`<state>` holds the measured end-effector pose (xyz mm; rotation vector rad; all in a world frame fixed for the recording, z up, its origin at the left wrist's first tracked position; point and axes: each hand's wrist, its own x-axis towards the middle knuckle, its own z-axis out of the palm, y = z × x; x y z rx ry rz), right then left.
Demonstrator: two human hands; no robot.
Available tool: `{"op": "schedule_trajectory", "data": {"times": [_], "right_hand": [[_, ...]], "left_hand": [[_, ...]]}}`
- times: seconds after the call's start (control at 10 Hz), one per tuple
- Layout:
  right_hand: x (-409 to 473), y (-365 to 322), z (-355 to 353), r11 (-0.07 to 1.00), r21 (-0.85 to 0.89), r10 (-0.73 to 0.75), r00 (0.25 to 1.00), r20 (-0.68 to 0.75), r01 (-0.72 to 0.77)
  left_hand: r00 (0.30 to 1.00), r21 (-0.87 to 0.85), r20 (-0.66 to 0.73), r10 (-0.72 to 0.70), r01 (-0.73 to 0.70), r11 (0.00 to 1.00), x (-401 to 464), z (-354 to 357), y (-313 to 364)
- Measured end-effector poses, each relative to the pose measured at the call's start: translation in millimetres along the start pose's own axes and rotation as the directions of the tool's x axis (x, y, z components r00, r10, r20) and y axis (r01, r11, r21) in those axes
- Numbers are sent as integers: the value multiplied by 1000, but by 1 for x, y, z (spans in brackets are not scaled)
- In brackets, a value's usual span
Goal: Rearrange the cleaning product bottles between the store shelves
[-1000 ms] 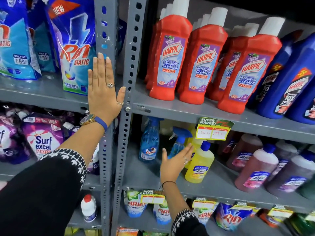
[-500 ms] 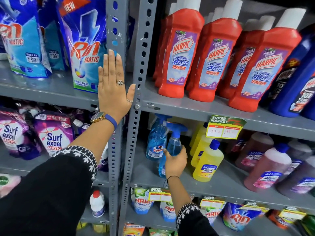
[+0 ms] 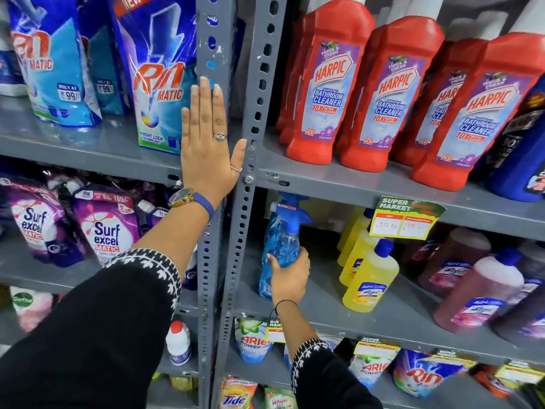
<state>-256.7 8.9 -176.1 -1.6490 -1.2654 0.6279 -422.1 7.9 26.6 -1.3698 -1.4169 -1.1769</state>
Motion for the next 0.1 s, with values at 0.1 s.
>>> {"op": "schedule_trajectory", "data": {"times": [0.1], "right_hand": [[-2, 3, -9, 999, -17, -40, 995, 90, 42]], "left_hand": [[999, -3, 37, -32, 32, 999, 1, -3, 1]]}}
